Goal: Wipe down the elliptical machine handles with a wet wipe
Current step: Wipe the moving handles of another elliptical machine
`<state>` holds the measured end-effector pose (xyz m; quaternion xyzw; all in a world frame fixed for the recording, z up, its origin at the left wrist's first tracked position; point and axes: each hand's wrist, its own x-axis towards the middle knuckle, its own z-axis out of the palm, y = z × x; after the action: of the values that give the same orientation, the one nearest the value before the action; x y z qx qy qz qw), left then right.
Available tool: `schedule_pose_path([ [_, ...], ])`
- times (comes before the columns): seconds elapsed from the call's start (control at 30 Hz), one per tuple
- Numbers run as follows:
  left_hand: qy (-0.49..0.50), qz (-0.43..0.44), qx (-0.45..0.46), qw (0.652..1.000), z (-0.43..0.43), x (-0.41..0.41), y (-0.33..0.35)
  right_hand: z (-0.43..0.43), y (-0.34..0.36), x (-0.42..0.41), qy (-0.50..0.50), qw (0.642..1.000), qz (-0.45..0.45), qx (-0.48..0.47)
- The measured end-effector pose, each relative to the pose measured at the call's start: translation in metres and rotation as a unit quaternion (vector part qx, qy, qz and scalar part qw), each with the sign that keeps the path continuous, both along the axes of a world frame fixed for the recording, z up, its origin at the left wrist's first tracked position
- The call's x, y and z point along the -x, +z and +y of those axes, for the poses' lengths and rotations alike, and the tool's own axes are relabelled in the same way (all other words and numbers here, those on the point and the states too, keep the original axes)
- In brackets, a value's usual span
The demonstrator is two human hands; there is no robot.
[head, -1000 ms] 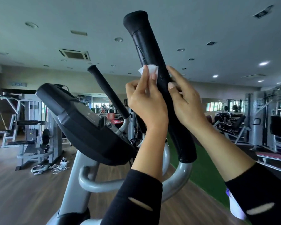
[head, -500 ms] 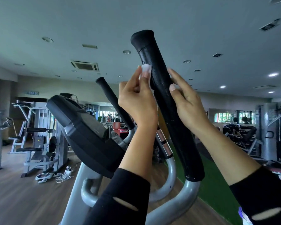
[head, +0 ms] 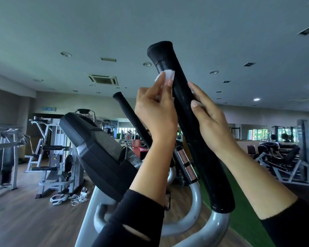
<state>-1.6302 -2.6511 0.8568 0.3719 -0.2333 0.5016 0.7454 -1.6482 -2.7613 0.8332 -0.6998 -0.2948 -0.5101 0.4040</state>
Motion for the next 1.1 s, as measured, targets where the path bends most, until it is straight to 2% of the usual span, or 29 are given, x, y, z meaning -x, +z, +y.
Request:
schedule_pose_path([
  [0.17, 0.028, -0.001, -0.041, 0.999, -0.006, 0.002, -0.025, -0.002, 0.001, -0.004, 0.028, 1.0, 0.009, -0.005],
  [0.33, 0.027, 0.009, 0.014, 1.0, 0.007, 0.004, 0.006, -0.004, 0.0, -0.003, 0.05, 0.999, 0.011, 0.0],
  [0.43, 0.056, 0.01, -0.017, 0.998, 0.006, 0.003, 0.02, -0.003, -0.002, -0.002, 0.047, 0.999, -0.003, 0.008],
  [0.57, 0.088, 0.008, -0.072, 0.993, -0.001, 0.004, -0.006, -0.004, -0.005, -0.004, 0.052, 0.999, -0.004, 0.002],
  [0.63, 0.075, 0.008, -0.075, 0.994, 0.0, 0.005, -0.016, -0.004, -0.006, -0.004, 0.056, 0.998, -0.004, -0.005],
  [0.77, 0.009, 0.043, 0.025, 0.999, 0.011, -0.001, 0.008, -0.005, -0.008, -0.004, 0.069, 0.998, 0.009, -0.007],
  [0.9, -0.017, 0.035, -0.009, 0.999, 0.003, -0.001, 0.014, -0.005, -0.008, -0.005, 0.103, 0.994, 0.01, -0.017],
  [1.03, 0.018, 0.021, -0.05, 0.998, 0.003, -0.001, -0.013, -0.005, -0.006, -0.005, 0.127, 0.991, 0.022, -0.032],
  [1.1, 0.017, 0.025, -0.023, 0.999, 0.009, -0.004, -0.005, -0.005, -0.006, -0.004, 0.128, 0.991, 0.027, -0.036],
])
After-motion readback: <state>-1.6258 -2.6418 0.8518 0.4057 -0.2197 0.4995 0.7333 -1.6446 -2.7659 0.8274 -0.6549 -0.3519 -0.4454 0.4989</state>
